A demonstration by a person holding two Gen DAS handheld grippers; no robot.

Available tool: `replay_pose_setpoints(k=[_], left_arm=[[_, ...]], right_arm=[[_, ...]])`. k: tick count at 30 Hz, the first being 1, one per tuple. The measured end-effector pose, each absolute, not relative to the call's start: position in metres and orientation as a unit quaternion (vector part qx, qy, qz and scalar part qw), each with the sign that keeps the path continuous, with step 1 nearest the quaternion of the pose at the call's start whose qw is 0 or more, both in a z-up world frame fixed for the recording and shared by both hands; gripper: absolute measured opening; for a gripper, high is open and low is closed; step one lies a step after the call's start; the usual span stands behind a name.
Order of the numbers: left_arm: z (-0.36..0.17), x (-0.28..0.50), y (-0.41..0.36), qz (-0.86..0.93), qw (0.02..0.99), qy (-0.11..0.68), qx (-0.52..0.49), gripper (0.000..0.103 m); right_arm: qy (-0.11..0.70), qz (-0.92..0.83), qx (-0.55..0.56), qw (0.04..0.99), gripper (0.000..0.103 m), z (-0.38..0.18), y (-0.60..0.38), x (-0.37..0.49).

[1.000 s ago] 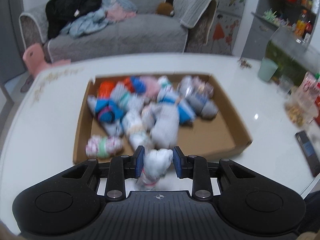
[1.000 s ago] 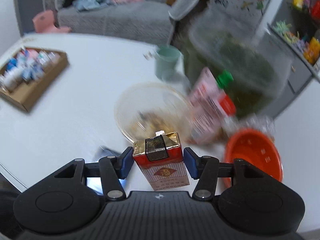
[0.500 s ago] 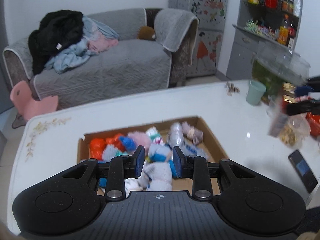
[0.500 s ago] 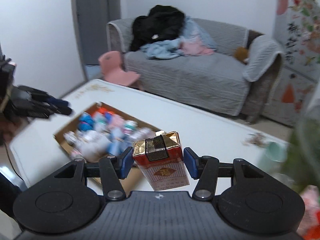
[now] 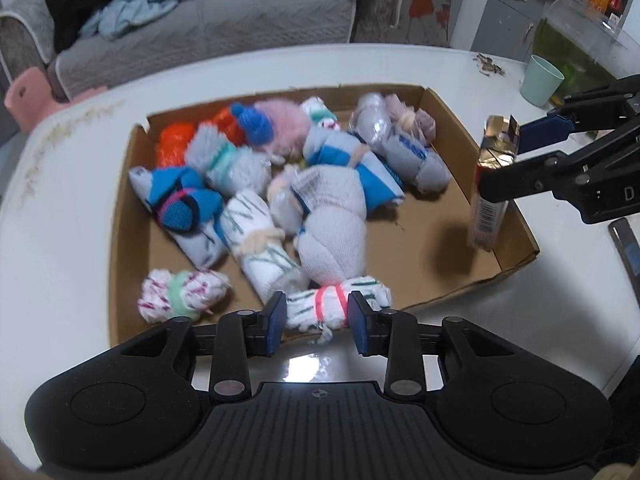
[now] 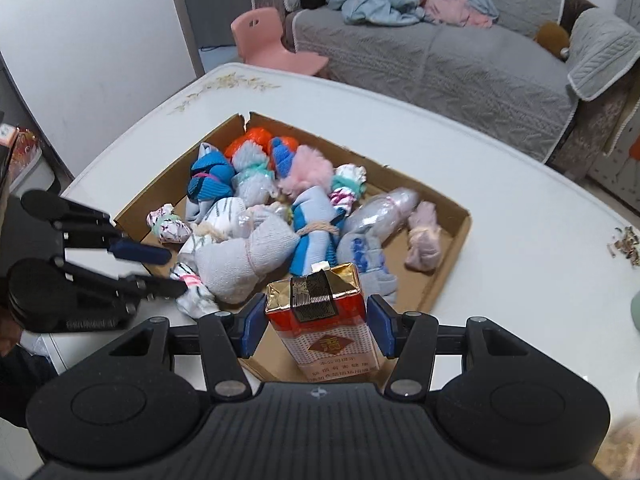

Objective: Organize objects
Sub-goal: 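Carry the sock roll and cigarette pack over the tray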

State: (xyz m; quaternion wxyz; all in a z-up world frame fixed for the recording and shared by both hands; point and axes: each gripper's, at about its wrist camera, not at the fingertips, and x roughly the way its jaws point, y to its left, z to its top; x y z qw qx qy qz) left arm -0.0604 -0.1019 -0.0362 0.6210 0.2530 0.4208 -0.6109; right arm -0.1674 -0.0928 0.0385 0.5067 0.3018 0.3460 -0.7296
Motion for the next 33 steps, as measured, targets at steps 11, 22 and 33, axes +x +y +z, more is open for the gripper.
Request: replay_pose_setpoints(k=[11, 22, 33], left_arm=[[-0.044, -0.068, -0.116, -0.629, 0.581, 0.465, 0.226, 0.073], [-0.053, -0.061, -0.126, -0.610, 0.580, 0.494, 0.219, 0.079], [-0.045, -0.060, -0.125, -0.609, 0.577, 0.515, 0.178, 0.025]], right_arm=[[0.312, -0.737, 0.311, 0.513, 0.050, 0.028, -0.096, -0.176], [0.304, -0.735, 0.311, 0.520, 0.050, 0.022, -0.100, -0.178], [0.287, -0.742, 0.307, 0.522, 0.050, 0.024, -0.094, -0.177]])
